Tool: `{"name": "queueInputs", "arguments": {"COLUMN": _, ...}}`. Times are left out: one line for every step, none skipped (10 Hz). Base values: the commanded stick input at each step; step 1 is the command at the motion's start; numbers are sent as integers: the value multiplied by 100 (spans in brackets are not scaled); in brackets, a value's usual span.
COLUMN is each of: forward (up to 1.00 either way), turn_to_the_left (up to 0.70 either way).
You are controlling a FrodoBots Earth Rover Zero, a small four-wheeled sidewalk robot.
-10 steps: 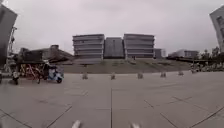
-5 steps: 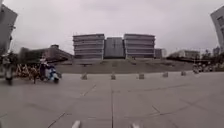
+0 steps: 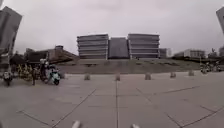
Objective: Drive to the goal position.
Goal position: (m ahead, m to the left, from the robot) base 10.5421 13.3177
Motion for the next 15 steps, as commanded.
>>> {"name": "queueInputs", "arguments": {"forward": 70, "turn_to_the_left": 0}}
{"name": "queueInputs", "arguments": {"forward": 70, "turn_to_the_left": 0}}
{"name": "queueInputs", "arguments": {"forward": 70, "turn_to_the_left": 0}}
{"name": "queueInputs", "arguments": {"forward": 70, "turn_to_the_left": 0}}
{"name": "queueInputs", "arguments": {"forward": 70, "turn_to_the_left": 0}}
{"name": "queueInputs", "arguments": {"forward": 70, "turn_to_the_left": 0}}
{"name": "queueInputs", "arguments": {"forward": 70, "turn_to_the_left": 0}}
{"name": "queueInputs", "arguments": {"forward": 70, "turn_to_the_left": 0}}
{"name": "queueInputs", "arguments": {"forward": 70, "turn_to_the_left": 0}}
{"name": "queueInputs", "arguments": {"forward": 70, "turn_to_the_left": 0}}
{"name": "queueInputs", "arguments": {"forward": 70, "turn_to_the_left": 0}}
{"name": "queueInputs", "arguments": {"forward": 70, "turn_to_the_left": 0}}
{"name": "queueInputs", "arguments": {"forward": 70, "turn_to_the_left": 0}}
{"name": "queueInputs", "arguments": {"forward": 70, "turn_to_the_left": 0}}
{"name": "queueInputs", "arguments": {"forward": 70, "turn_to_the_left": 0}}
